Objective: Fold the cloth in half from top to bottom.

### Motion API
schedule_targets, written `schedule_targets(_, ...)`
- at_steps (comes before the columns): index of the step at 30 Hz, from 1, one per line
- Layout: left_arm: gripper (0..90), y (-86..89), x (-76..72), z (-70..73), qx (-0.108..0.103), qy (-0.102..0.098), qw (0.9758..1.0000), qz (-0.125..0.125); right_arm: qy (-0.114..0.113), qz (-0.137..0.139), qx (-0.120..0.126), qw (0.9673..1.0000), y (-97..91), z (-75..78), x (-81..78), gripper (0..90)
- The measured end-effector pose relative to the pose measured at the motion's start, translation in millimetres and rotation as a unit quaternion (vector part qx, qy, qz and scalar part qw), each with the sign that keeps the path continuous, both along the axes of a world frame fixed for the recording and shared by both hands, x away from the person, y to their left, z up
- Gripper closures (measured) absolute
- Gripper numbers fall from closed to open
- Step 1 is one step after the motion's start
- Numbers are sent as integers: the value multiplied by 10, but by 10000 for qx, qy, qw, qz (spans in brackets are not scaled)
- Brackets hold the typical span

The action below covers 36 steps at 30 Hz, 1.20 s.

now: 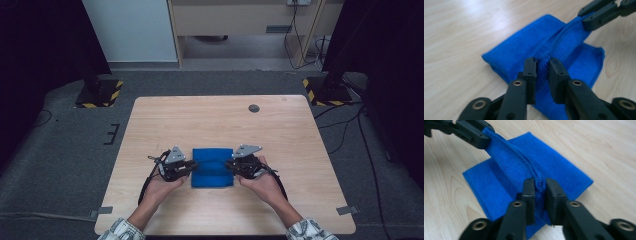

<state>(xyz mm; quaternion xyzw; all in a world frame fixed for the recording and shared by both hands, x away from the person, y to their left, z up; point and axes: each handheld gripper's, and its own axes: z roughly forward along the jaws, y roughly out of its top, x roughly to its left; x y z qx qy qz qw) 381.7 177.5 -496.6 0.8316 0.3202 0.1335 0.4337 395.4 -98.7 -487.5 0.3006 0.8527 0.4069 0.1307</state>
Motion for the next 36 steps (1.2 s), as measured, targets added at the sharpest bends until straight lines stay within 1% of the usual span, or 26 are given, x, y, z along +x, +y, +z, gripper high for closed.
schedule_targets(1, 724, 9, -24, -11, -10, 0, 10000, 17, 38, -13, 2, 10000, -11, -19, -17, 722)
schedule_targets(2, 705, 21, -47, -17, -39, 3, 10000, 16, 72, 9, -11, 10000, -24, -37, -37, 703)
schedule_targets(3, 679, 27, -71, -22, -55, 20, 10000, 4, 58, -5, -25, 10000, -37, -56, -59, 680)
schedule_targets(5, 622, 35, -126, -35, -51, 7, 10000, -3, 117, -30, 20, 9999, -67, -85, -96, 619)
schedule_targets(6, 599, 40, -148, -37, -103, 53, 9999, -19, 163, -43, 36, 9999, -81, -94, -114, 596)
schedule_targets(8, 568, 44, -184, -29, -161, 30, 9999, -32, 171, -54, 69, 9998, -107, -99, -147, 571)
schedule_targets(9, 555, 48, -198, -19, -148, 19, 9999, -54, 182, -19, 95, 9998, -118, -93, -161, 563)
schedule_targets(14, 534, 92, -259, 9, -251, -30, 9997, -43, 159, -1, 171, 9997, -139, -26, -207, 528)
schedule_targets(16, 531, 111, -241, 21, -315, -66, 9995, 43, 129, -34, 187, 9997, -137, 3, -205, 520)
schedule_targets(17, 531, 115, -223, 27, -391, -98, 9991, 94, 103, -38, 178, 9998, -136, 10, -192, 517)
schedule_targets(18, 530, 116, -198, 31, -404, -133, 9990, 128, 115, -65, 172, 9998, -131, 10, -176, 514)
schedule_targets(19, 525, 115, -166, 30, -380, -159, 9990, 167, 109, -86, 157, 9998, -123, 2, -156, 508)
schedule_targets(21, 519, 101, -103, 5, -383, -148, 9988, 249, 123, -174, 135, 9997, -97, -27, -107, 498)
schedule_targets(23, 514, 91, -65, -34, -230, -181, 9992, 277, 124, -215, 94, 9996, -61, -56, -68, 484)
schedule_targets(24, 507, 87, -58, -53, -202, -134, 9993, 293, 120, -233, 50, 9996, -46, -69, -53, 474)
schedule_targets(27, 502, 85, -71, -87, -102, -110, 9996, 245, 110, -249, -51, 9996, -31, -102, -37, 457)
schedule_targets(31, 503, 71, -87, -119, 24, -107, 9998, 192, 109, -283, -92, 9995, -50, -135, -61, 440)
schedule_targets(34, 503, 58, -96, -130, 69, -95, 9998, 171, 149, -296, -123, 9994, -75, -160, -74, 429)
schedule_targets(36, 502, 56, -96, -134, 66, -112, 9998, 172, 129, -327, -109, 9993, -84, -171, -78, 421)
